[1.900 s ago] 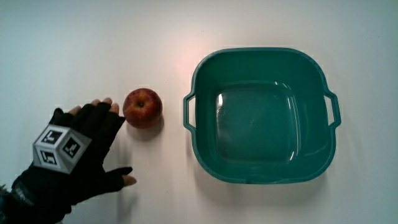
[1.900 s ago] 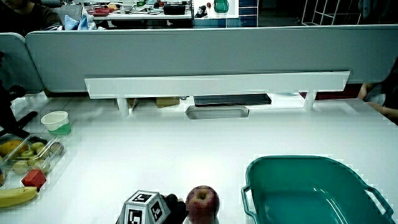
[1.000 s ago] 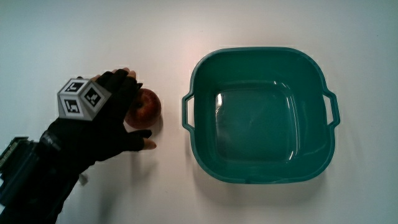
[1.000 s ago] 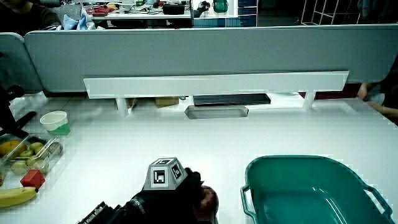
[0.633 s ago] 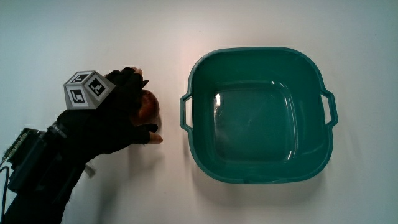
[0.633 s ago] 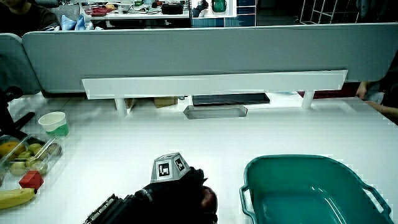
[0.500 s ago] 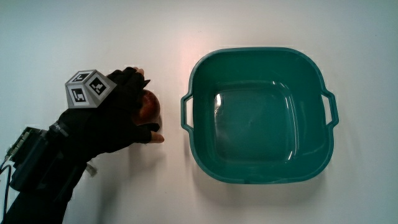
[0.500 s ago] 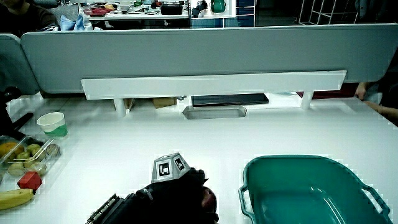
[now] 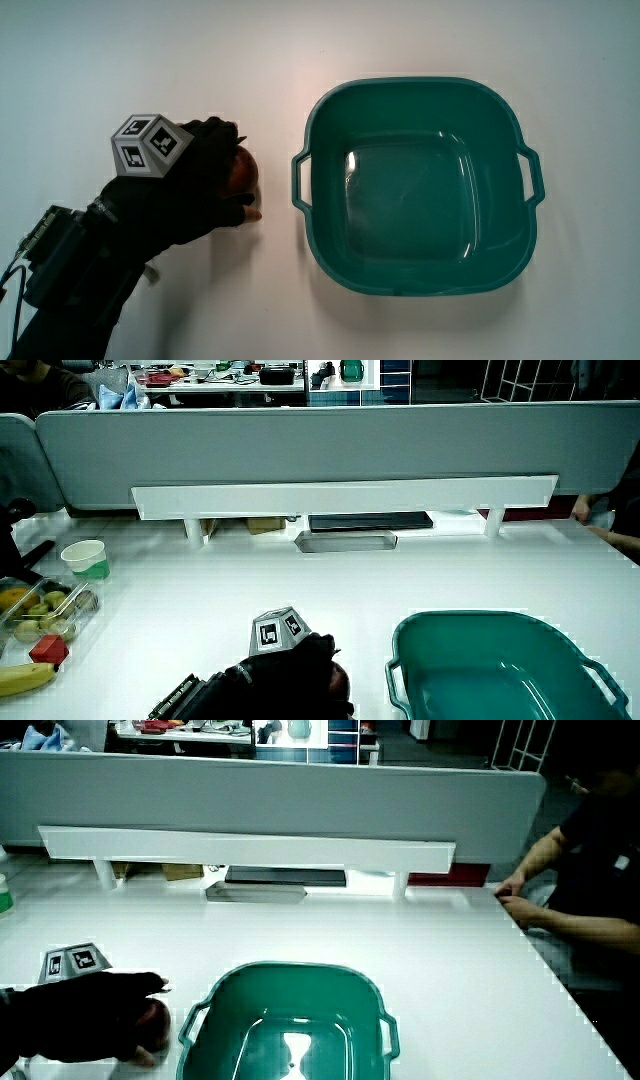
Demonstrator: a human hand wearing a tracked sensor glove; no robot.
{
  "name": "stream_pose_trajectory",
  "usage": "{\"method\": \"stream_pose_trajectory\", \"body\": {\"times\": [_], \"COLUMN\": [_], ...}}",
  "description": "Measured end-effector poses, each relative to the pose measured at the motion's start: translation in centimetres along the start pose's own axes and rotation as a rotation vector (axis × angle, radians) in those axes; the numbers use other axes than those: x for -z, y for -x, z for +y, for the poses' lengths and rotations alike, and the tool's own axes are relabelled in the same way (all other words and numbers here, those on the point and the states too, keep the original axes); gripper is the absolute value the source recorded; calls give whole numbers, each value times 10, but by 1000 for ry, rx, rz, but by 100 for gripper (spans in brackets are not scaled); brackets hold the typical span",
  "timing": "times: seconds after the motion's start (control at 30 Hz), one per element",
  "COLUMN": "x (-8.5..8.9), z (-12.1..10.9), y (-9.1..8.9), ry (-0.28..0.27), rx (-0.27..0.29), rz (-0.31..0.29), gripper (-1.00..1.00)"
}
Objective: Pick apple from desk
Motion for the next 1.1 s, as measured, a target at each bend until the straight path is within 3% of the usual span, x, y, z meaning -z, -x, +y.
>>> {"method": "stream_pose_trajectory", "body": {"times": [0.3,0.47,0.7,0.87,0.93,0.97,1.1], "x": [1,5,3,-3,-8,-9,-16], "z": [-2,-3,-6,-10,-13,-15,-23], "y": [-4,-5,-6,-6,-10,-11,-22], "ry": [-43,-69,-66,-83,-102,-100,-118], "rx": [8,64,70,84,107,98,127], "rz": [43,31,17,-1,31,5,42], "gripper": [60,77,100,100,100,100,100]}}
